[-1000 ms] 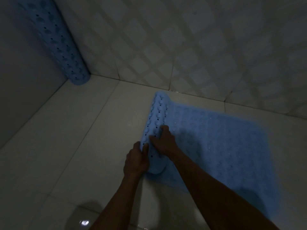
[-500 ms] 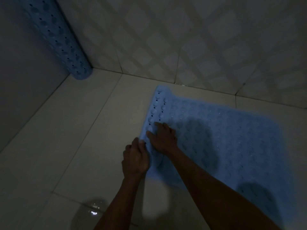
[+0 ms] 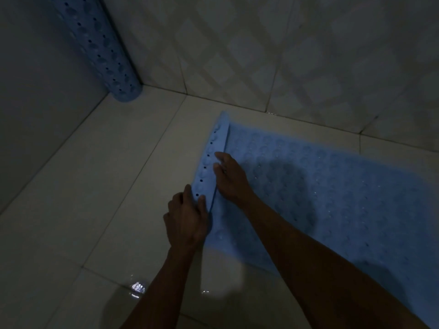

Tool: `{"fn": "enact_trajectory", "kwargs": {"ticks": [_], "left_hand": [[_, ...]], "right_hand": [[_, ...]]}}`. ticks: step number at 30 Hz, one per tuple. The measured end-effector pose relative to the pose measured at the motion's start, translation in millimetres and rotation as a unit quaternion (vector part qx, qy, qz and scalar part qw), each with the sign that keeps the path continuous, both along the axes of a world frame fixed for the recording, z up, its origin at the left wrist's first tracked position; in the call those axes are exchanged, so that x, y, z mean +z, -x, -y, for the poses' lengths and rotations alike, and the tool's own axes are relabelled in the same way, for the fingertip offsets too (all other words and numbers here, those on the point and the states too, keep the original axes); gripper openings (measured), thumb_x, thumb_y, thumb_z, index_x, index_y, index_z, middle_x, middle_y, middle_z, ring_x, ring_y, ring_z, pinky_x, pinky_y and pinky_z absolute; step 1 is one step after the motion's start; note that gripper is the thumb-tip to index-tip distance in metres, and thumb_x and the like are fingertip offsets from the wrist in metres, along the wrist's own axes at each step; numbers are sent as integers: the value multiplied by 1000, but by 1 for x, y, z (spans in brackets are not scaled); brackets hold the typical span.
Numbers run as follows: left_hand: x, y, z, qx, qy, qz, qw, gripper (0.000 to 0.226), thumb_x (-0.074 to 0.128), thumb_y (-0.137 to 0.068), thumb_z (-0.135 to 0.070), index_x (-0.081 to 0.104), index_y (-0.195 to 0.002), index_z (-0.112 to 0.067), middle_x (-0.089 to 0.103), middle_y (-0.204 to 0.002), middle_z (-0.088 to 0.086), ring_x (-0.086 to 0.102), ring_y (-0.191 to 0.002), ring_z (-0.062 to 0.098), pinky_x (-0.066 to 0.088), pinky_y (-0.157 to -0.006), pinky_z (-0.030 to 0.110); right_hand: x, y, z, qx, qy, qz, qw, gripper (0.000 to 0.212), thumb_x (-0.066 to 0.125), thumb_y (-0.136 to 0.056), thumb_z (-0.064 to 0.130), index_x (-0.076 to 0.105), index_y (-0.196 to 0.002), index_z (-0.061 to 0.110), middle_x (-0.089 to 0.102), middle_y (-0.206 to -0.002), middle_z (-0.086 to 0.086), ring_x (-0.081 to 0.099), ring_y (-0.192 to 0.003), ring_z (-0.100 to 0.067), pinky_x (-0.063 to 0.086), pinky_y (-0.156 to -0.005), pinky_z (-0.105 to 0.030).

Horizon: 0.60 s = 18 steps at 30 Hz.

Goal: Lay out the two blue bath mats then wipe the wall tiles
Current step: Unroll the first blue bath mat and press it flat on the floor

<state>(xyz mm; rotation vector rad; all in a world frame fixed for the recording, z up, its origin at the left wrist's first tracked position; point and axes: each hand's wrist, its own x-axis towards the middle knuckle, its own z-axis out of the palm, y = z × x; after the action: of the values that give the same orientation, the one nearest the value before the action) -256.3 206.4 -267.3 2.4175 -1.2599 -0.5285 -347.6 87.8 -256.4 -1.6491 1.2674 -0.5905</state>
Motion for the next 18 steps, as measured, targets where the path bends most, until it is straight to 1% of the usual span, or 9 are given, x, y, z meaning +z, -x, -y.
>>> {"fn": "enact_trajectory", "kwargs": {"ticks": [2,4,7,9,11,13,15,16,18], "left_hand": [[0,-9,2,19,-13,9,1000,52,36,-106,-40,33,-153,-17,48,-143,17,46,-128,36,39,-103,51],[1,-16,5,16,-4,21,1000,49,31,-108,-35,35,-154,-19,49,-144,16,47,-127,36,39,-102,51],[6,-18,11,28,7,84,996,54,20,-105,-43,44,-148,-20,56,-139,13,50,-125,35,37,-102,53],[10,-18,19,47,27,153,987,55,25,-104,-47,48,-145,-19,55,-140,12,46,-131,33,27,-110,59],[12,-17,30,24,39,212,976,50,43,-102,-39,45,-147,-17,49,-145,14,38,-139,34,9,-115,64],[16,-14,48,-36,25,238,970,55,51,-98,-29,41,-150,-15,42,-152,16,29,-144,36,-4,-115,65],[15,-9,70,-98,4,199,975,57,47,-100,-27,34,-154,-15,31,-159,16,21,-149,35,-3,-117,65],[11,-7,81,-123,-5,176,977,57,43,-102,-28,30,-156,-16,27,-161,15,17,-150,32,-1,-119,64],[1,-5,102,-157,-13,154,976,55,34,-105,-36,26,-157,-20,21,-164,13,13,-152,30,2,-120,62]], "right_hand": [[1,-1,3,6,1,12,1000,39,46,-105,14,47,-143,4,52,-144,-16,50,-132,-27,37,-108,-31],[1,0,5,7,-7,19,1000,40,47,-105,13,46,-144,5,53,-142,-15,53,-129,-27,40,-104,-28],[-3,5,6,-5,-4,7,1000,40,50,-104,13,48,-143,6,55,-141,-13,56,-126,-26,34,-95,-15],[-7,11,9,-7,10,-11,1000,39,51,-103,13,50,-142,5,54,-143,-15,52,-131,-27,30,-96,-13],[-9,18,14,-20,16,-23,999,39,53,-103,12,51,-141,3,54,-142,-17,50,-132,-29,32,-101,-18],[-12,27,21,-44,35,-35,998,39,53,-101,13,53,-138,2,56,-138,-20,53,-129,-33,36,-104,-27],[-16,35,31,-52,59,-62,995,42,52,-100,18,53,-139,3,55,-138,-20,52,-129,-33,34,-107,-30],[-17,40,36,-52,63,-83,993,44,51,-100,19,51,-142,6,51,-143,-18,48,-133,-32,32,-110,-32],[-20,48,47,-51,71,-146,985,50,50,-102,26,43,-149,14,39,-155,-13,35,-144,-31,29,-118,-44]]}}
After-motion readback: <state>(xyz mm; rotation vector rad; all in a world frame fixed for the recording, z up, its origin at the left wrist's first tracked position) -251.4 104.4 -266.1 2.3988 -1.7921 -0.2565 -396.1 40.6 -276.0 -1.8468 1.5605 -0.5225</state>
